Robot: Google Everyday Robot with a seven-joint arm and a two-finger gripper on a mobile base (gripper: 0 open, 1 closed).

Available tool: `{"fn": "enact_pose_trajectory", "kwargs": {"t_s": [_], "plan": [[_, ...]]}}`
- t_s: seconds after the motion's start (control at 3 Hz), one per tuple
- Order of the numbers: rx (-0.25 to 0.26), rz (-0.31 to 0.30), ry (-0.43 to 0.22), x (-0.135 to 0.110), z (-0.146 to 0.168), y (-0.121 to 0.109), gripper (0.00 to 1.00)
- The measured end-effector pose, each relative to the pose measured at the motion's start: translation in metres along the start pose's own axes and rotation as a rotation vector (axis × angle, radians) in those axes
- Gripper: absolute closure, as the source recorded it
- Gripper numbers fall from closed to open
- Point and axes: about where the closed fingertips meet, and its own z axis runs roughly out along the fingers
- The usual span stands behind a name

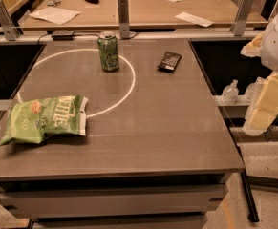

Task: Move green can near green jalapeno chip bag

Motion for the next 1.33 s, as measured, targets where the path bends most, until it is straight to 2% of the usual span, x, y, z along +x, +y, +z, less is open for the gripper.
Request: {"fn": "enact_pose_trajectory", "kwargs": {"t_s": [0.33,0.67,1.0,1.33], "plan": [[0.0,0.0,0.0,0.0,0.0,0.0,0.0],[-0.01,0.025,-0.054,0.0,-0.002,-0.001,0.0],[-0.018,0.141,-0.175,0.031,0.006,-0.015,0.0],[-0.029,0.295,-0.375,0.073,0.026,-0.028,0.0]]}}
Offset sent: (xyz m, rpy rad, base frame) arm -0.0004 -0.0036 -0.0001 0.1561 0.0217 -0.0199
